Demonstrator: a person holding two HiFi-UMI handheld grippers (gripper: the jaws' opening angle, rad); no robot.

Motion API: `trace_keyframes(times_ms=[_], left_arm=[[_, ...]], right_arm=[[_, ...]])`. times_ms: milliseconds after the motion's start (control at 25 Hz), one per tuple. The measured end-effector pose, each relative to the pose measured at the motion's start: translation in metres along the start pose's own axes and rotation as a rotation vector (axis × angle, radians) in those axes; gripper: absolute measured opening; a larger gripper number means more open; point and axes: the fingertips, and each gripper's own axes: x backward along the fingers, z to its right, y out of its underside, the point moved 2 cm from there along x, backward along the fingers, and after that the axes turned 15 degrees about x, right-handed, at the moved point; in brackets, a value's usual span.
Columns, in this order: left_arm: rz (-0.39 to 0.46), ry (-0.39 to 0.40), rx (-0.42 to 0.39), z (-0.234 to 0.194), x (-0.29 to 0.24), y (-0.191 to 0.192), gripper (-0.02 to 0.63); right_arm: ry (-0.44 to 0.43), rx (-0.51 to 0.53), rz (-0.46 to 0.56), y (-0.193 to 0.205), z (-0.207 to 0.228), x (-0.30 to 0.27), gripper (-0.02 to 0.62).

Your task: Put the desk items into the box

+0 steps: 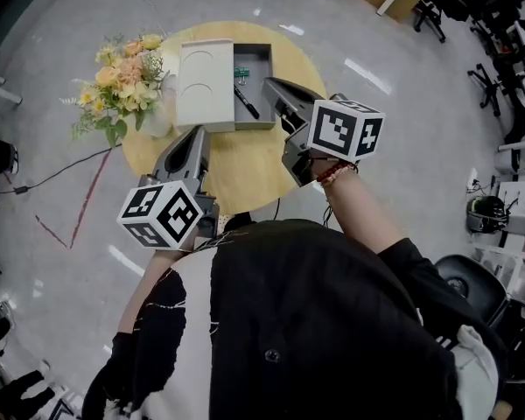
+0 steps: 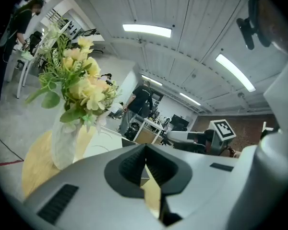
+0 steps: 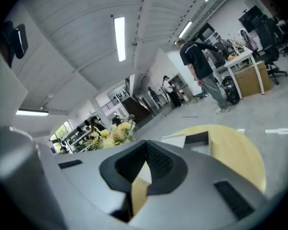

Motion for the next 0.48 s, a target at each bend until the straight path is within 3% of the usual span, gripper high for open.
trace_keyframes(times_ms=[280,480], left_arm=[[0.042,-0.008,-0.035,0.044,-0.005,0.014,0.009],[0.067,-0.026,-0.046,0.062,-0.004,0.024,0.009]], right_arm=[[-0.082,0.068,0.179,-0.032,-0.009,0.048,0.005],[-0.077,0.172,0.184,-0.03,-0.007,0.071,0.005]])
